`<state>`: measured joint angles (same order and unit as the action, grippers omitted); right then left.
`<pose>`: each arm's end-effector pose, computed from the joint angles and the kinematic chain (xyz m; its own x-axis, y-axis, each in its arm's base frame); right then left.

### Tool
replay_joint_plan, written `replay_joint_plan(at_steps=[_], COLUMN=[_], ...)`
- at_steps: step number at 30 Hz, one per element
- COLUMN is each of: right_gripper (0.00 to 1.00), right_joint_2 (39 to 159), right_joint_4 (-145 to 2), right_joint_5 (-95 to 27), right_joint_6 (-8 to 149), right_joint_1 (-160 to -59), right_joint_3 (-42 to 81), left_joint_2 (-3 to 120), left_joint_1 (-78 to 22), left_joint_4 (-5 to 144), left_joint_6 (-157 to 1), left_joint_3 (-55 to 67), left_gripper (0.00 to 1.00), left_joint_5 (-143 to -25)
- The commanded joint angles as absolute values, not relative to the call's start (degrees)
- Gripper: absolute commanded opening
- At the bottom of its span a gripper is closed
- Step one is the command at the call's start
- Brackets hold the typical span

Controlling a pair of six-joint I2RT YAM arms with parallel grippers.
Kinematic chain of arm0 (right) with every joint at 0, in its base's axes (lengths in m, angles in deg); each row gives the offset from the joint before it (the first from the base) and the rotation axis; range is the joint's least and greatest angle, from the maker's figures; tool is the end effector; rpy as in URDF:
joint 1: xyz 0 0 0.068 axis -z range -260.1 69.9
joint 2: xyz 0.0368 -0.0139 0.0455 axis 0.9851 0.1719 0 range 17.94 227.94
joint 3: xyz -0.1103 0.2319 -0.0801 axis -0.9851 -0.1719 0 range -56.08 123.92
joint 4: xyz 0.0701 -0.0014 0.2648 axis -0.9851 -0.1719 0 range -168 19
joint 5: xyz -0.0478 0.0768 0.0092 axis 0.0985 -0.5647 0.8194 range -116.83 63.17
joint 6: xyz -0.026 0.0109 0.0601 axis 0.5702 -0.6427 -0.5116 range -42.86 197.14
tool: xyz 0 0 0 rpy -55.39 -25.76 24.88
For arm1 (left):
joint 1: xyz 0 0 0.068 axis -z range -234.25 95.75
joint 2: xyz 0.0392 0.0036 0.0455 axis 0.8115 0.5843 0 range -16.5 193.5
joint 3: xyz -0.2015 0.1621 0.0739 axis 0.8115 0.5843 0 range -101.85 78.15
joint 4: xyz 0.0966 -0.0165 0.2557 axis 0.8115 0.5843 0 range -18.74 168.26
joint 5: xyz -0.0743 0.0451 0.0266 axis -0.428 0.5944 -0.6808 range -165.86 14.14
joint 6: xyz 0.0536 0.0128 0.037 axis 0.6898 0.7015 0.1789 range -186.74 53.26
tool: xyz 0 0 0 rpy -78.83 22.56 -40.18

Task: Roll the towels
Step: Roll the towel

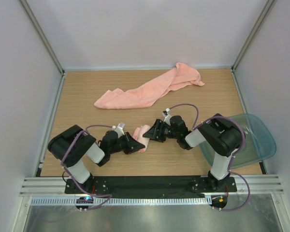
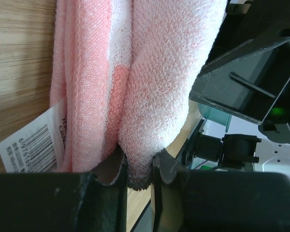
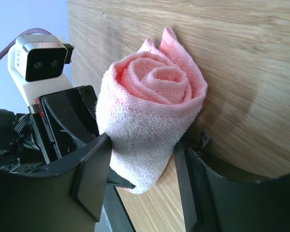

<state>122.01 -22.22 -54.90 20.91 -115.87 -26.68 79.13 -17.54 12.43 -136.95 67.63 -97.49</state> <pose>0.2433 0.2058 0.0800 -0.9112 0.2474 -0.3293 -0.1833 0.4725 0.8621 0.1787 -0.1575 0.0657 -0.8922 -0.4259 -0.1500 -0.0563 0.4346 -0.8989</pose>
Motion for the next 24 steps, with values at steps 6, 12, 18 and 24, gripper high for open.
replay_joint_plan(at_steps=[6,12,18,24], right_gripper=[0.33,0.23,0.19,0.18], right_joint_2=[124.29,123.59,121.39,120.34], right_joint_4=[-23.71,-27.12,-36.86,-43.82], right_joint_5=[-50.82,-49.95,-47.40,-45.29], right_joint_6=[22.21,22.65,24.40,24.85], right_joint_1=[-117.98,-118.07,-117.98,-118.25], right_joint_3=[-26.03,-26.29,-24.71,-22.95], left_joint_2=[85.01,80.11,69.03,54.44], left_joint_1=[-18.21,-18.21,-17.77,-16.81], left_joint_4=[19.66,24.22,42.48,68.51], left_joint_6=[-134.50,-133.27,-127.66,-119.13], left_joint_3=[68.31,68.40,65.68,58.65], left_gripper=[0.04,0.19,0.28,0.48], left_joint_5=[-100.47,-98.98,-94.95,-85.37])
